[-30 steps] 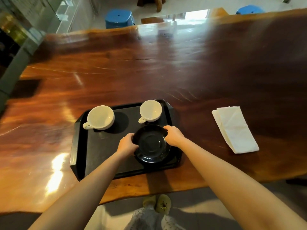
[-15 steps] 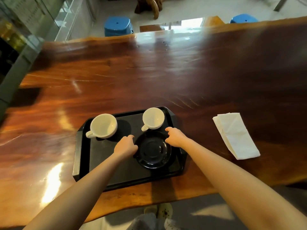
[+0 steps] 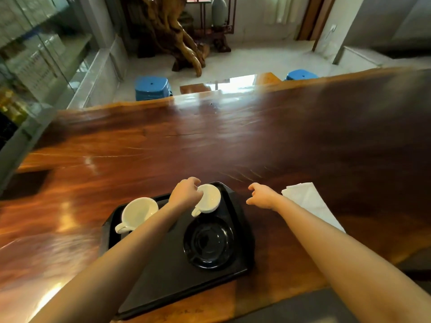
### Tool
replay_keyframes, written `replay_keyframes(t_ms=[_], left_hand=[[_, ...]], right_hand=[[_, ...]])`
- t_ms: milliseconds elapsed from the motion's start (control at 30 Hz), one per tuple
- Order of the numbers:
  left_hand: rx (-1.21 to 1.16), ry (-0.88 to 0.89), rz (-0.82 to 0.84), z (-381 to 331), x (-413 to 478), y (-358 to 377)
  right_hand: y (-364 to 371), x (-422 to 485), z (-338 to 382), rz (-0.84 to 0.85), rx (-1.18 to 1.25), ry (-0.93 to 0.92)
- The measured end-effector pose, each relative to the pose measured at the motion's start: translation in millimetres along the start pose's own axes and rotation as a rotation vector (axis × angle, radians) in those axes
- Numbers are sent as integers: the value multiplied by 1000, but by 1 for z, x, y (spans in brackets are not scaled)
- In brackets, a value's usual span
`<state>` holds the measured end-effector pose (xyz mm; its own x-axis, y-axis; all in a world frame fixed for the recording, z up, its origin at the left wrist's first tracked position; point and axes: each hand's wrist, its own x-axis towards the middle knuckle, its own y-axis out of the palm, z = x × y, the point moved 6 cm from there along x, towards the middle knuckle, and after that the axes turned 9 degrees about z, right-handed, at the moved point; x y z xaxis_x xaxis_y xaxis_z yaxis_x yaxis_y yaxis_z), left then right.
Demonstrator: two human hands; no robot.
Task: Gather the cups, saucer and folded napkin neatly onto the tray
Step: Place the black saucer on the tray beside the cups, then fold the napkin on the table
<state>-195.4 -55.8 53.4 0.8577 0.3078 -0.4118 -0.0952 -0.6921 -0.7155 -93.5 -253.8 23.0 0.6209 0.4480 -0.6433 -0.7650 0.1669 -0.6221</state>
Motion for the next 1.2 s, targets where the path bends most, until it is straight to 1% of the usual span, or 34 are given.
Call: replay_keyframes(t_ms=[200, 400, 600, 700, 767, 867, 967, 1067, 1200], left_hand=[[-120, 106, 80, -57, 13, 34], [-178, 92, 182, -103, 33, 97], [-303, -56, 244, -138, 58, 177], [-376, -158, 248, -156, 69, 218], [-421, -233, 238, -168, 73, 246], [-462, -316, 190, -180, 73, 279], [-503, -370, 147, -186, 67, 300], [-554, -417, 89, -185, 66, 308], [-679, -470, 28, -183, 64, 314]], right_hand=[[-23, -14, -50, -81, 50, 44], [-58, -14, -128, -135, 104, 83], [-97, 10, -219, -162, 91, 139], [-107, 27, -257, -174, 75, 162], [-106, 38, -275, -154, 100, 151], [-100, 49, -286, -129, 159, 93], [-93, 55, -287, -168, 205, 12], [-88, 57, -290, -199, 283, -37], [-80, 54, -295, -202, 409, -96]])
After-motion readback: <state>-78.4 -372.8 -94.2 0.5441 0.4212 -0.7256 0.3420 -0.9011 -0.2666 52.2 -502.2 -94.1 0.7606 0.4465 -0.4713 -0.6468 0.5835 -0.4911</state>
